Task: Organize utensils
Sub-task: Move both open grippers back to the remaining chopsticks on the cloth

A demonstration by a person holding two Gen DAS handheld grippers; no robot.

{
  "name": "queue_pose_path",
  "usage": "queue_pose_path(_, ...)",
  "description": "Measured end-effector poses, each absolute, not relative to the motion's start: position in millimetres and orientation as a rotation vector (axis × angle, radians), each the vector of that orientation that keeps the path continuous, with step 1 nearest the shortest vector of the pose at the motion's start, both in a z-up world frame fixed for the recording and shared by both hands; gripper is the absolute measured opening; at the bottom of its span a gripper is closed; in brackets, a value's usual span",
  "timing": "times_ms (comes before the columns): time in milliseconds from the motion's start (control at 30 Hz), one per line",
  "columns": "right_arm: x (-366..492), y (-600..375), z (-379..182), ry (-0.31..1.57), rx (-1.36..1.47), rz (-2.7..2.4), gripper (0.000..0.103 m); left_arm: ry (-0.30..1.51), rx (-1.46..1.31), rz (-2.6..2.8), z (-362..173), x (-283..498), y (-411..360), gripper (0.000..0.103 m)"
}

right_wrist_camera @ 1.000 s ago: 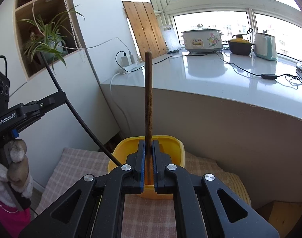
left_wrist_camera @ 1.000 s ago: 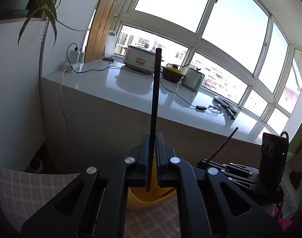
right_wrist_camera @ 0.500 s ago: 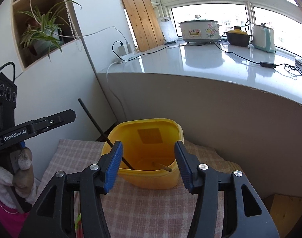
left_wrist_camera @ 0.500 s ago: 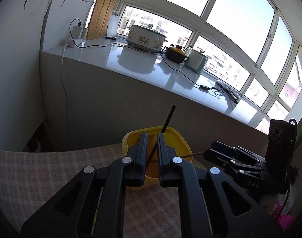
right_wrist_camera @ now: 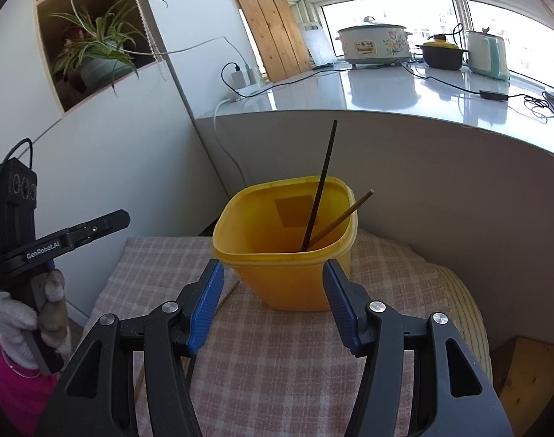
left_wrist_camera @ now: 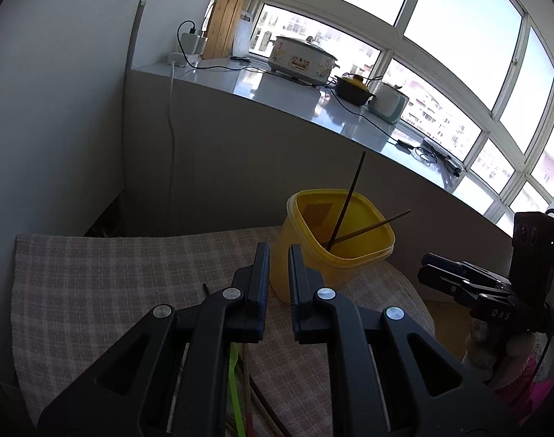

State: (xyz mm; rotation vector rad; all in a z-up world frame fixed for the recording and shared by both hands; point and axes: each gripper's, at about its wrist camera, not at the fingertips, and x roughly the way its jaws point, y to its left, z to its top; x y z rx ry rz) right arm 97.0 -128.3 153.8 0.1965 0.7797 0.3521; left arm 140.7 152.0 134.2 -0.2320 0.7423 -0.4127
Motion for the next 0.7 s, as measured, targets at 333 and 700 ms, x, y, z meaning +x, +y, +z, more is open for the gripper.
queue_pose_path(333,100,-91,101,0.948,0.217,0.444,0.046,0.913,-0.255,-0.305,76,117,204,0.015)
queue_pose_path(700,117,-50,55,1.124,0.332,0.529,0.033,1.124,-0.241,-0.308,1,92,198,0.015)
